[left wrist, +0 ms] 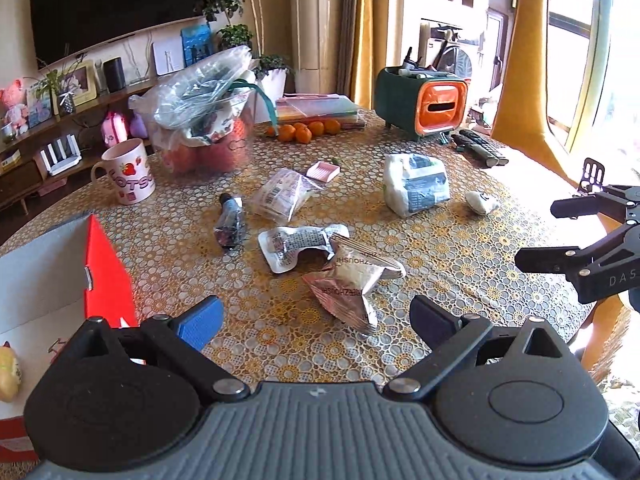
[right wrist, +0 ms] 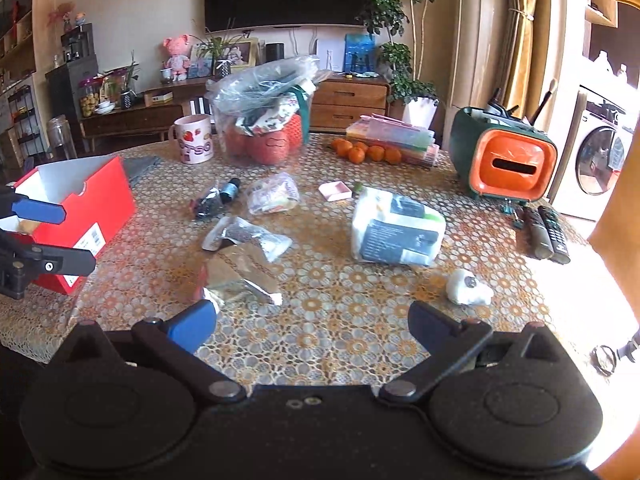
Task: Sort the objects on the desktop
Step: 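Grasp the white plush ornament with the right tool while the left tool grasps the silver foil bag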
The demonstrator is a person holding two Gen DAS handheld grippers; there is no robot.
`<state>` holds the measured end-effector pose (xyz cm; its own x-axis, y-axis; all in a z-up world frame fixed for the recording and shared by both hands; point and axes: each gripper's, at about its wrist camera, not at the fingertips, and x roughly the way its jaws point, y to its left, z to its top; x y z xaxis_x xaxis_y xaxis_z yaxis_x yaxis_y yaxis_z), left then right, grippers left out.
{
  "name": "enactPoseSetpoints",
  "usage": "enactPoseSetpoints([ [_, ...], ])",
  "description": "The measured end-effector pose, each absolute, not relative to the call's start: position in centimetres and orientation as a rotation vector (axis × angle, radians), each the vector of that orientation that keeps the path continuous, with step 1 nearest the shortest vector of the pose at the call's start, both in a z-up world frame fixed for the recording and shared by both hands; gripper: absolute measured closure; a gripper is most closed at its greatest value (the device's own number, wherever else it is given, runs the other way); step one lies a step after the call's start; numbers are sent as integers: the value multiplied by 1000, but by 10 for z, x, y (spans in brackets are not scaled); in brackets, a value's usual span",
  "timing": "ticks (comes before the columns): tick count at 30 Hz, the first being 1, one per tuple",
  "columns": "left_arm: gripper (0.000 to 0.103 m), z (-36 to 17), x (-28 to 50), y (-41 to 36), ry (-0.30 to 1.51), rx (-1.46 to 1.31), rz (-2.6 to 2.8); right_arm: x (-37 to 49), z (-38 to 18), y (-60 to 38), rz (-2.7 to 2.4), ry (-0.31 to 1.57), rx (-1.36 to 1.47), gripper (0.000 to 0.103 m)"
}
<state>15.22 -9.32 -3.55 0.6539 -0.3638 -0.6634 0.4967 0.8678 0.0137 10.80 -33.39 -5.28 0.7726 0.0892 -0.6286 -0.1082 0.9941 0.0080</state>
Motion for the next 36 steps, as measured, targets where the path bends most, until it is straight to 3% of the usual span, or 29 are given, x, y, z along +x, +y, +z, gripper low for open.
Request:
enactPoseSetpoints([
  [36,3,-111,245,-182,817,373,-637,210,-131,-462,-127,769,74,1],
])
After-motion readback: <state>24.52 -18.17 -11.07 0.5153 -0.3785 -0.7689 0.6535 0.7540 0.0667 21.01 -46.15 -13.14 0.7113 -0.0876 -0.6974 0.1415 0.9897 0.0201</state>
